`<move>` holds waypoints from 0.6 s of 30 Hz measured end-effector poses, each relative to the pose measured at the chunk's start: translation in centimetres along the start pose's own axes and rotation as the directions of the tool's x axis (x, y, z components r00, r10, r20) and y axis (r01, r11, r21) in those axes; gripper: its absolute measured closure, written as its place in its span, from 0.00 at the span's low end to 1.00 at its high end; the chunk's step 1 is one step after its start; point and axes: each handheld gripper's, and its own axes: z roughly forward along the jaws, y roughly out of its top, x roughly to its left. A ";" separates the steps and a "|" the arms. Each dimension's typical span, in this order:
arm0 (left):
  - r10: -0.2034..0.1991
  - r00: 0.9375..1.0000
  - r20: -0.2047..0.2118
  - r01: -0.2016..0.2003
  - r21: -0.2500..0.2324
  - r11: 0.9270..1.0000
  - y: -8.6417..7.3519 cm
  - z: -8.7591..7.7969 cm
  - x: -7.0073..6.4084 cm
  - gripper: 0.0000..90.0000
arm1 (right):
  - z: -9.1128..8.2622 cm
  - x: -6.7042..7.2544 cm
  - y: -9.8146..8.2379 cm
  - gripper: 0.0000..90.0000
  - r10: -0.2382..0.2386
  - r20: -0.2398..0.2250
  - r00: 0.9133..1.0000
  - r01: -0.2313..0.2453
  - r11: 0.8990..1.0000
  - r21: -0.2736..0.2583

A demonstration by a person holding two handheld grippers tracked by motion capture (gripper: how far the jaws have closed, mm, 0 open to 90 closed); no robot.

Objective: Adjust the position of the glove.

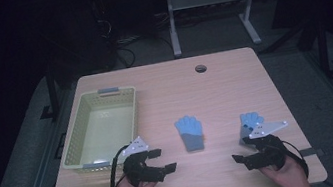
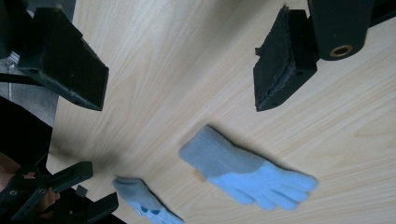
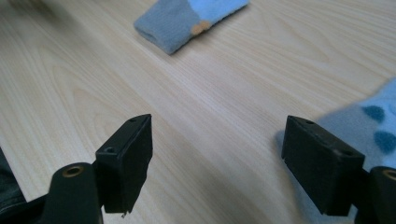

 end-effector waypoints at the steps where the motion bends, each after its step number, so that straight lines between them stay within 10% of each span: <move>1: 0.002 1.000 -0.001 -0.002 0.000 1.000 0.0 0.0 0.0 0.20 | 0.0 0.0 0.0 0.27 0.000 0.000 1.000 0.000 1.000 0.000; 18: 0.018 1.000 0.007 -0.018 0.000 1.000 -0.1 0.0 -0.6 0.20 | -0.2 -0.5 1.1 0.27 -0.022 -0.002 1.000 0.022 0.999 0.031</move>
